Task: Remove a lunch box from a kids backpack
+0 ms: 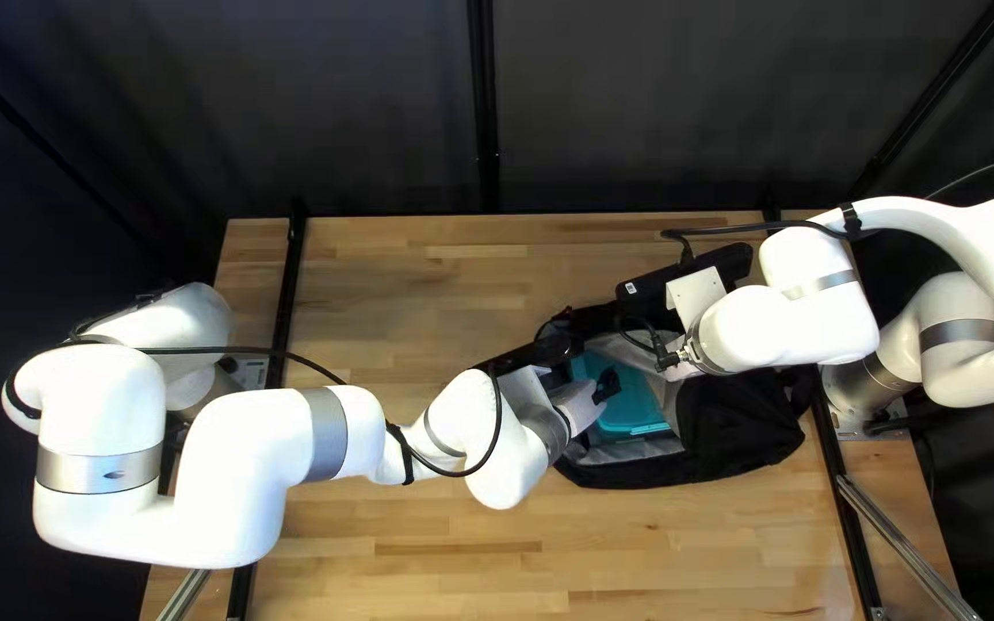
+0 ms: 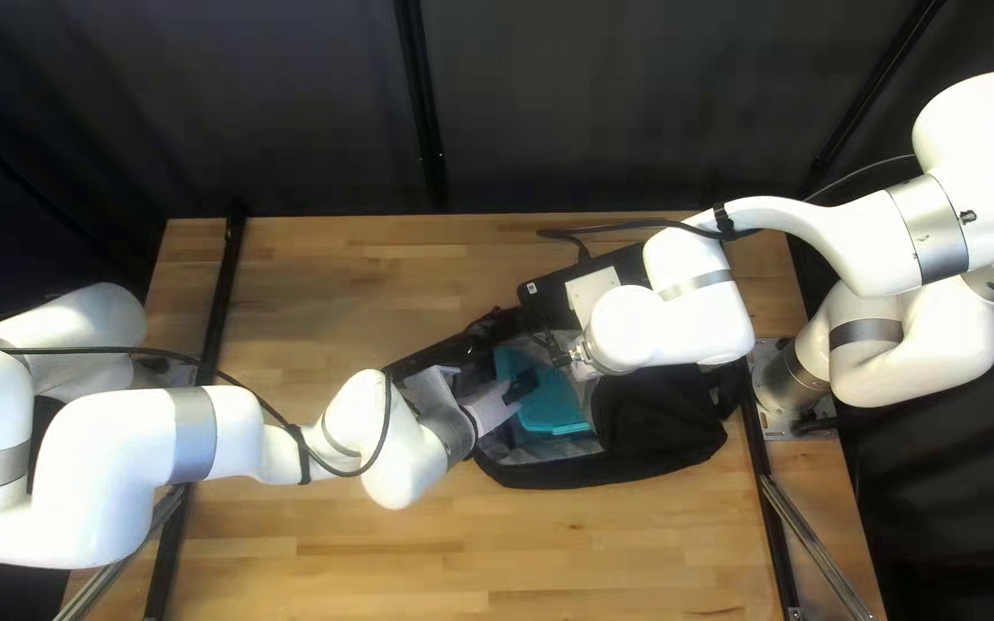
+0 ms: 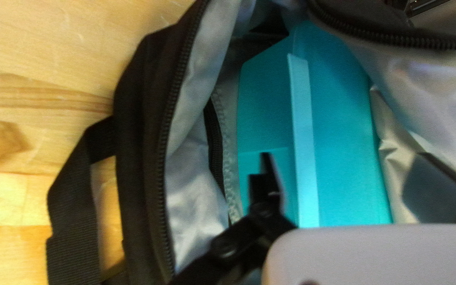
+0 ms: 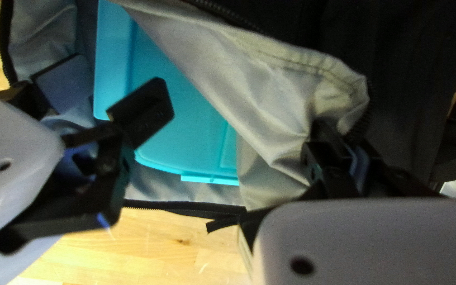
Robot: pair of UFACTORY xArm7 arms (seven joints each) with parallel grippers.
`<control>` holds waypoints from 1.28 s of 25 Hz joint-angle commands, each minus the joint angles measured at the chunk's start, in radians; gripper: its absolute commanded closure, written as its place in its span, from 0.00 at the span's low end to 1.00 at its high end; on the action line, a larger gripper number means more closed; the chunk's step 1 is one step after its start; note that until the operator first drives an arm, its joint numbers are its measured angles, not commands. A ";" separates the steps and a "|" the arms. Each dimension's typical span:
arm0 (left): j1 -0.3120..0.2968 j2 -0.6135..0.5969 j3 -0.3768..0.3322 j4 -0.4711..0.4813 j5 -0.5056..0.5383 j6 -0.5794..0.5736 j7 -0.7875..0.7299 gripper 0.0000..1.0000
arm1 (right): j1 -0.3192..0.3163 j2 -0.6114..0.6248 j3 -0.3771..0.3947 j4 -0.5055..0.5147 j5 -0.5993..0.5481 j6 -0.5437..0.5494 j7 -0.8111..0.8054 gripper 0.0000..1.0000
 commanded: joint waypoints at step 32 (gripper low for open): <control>-0.152 -0.169 0.008 -0.035 -0.019 0.244 0.082 1.00 | 0.000 0.000 0.000 0.000 0.000 0.000 0.000 1.00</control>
